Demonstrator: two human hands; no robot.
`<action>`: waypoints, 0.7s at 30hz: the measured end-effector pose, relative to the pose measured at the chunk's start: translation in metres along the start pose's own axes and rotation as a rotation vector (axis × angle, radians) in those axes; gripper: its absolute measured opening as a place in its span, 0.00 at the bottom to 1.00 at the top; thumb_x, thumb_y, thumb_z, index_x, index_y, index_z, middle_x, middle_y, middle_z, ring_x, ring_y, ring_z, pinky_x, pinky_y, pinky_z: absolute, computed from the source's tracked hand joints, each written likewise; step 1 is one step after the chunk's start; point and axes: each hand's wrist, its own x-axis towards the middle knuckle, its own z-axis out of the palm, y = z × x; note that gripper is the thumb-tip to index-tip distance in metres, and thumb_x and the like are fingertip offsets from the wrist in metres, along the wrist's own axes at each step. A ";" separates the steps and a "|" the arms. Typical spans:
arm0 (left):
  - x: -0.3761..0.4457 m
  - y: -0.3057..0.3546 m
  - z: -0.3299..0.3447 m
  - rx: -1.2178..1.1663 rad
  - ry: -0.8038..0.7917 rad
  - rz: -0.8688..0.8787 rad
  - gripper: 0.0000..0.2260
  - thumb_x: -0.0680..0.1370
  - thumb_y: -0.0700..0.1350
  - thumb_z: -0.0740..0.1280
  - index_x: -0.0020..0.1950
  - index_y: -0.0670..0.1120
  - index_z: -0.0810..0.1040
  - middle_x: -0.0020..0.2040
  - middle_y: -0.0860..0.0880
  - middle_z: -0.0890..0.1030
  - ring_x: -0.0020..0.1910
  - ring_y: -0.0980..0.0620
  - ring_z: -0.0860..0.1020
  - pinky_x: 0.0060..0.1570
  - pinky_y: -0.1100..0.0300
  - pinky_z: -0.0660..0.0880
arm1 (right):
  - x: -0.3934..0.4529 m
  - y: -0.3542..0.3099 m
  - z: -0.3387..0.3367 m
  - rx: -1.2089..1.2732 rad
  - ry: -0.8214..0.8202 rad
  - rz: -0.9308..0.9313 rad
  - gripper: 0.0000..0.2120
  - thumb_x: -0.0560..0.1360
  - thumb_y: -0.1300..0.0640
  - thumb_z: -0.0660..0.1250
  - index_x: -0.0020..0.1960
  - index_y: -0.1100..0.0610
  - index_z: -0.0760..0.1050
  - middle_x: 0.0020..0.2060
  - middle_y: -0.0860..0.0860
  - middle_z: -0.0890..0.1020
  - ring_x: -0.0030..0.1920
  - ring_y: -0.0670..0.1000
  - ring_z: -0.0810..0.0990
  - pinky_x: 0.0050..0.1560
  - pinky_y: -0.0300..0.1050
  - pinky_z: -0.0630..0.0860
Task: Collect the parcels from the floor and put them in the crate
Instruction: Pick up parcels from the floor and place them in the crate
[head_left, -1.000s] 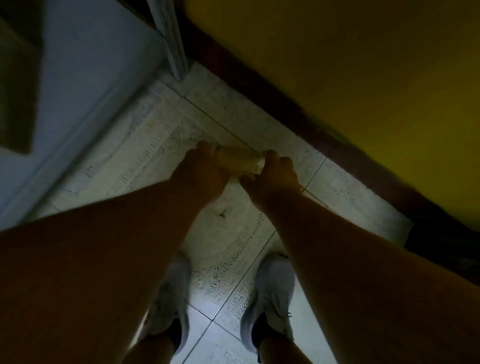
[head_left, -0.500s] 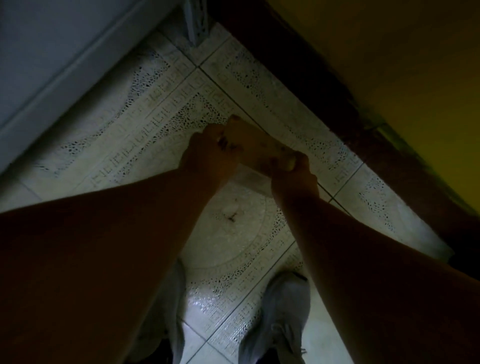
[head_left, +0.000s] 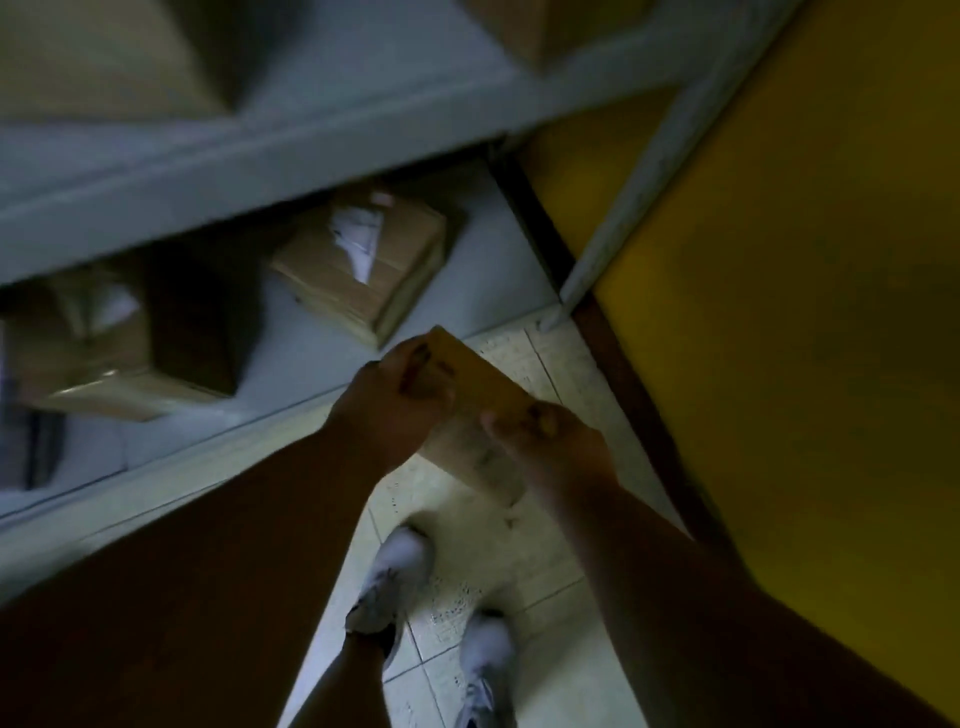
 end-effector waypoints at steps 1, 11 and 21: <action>-0.021 0.005 -0.021 -0.027 0.032 -0.009 0.19 0.77 0.53 0.66 0.68 0.58 0.70 0.48 0.49 0.78 0.43 0.51 0.78 0.36 0.59 0.76 | -0.017 -0.016 -0.004 -0.038 0.012 -0.076 0.42 0.58 0.26 0.69 0.66 0.46 0.74 0.59 0.51 0.78 0.55 0.54 0.79 0.55 0.48 0.78; -0.248 0.009 -0.160 -0.429 0.523 -0.136 0.22 0.77 0.53 0.70 0.70 0.55 0.69 0.56 0.53 0.78 0.56 0.50 0.77 0.57 0.53 0.74 | -0.194 -0.136 0.002 -0.146 -0.006 -0.643 0.33 0.67 0.33 0.71 0.67 0.47 0.73 0.59 0.51 0.77 0.55 0.51 0.79 0.52 0.44 0.78; -0.394 -0.038 -0.249 -0.555 0.879 -0.237 0.12 0.79 0.59 0.63 0.57 0.55 0.79 0.46 0.57 0.81 0.46 0.57 0.79 0.44 0.62 0.70 | -0.340 -0.192 0.079 -0.224 -0.067 -0.915 0.31 0.74 0.37 0.67 0.72 0.51 0.68 0.73 0.53 0.66 0.71 0.54 0.69 0.66 0.51 0.71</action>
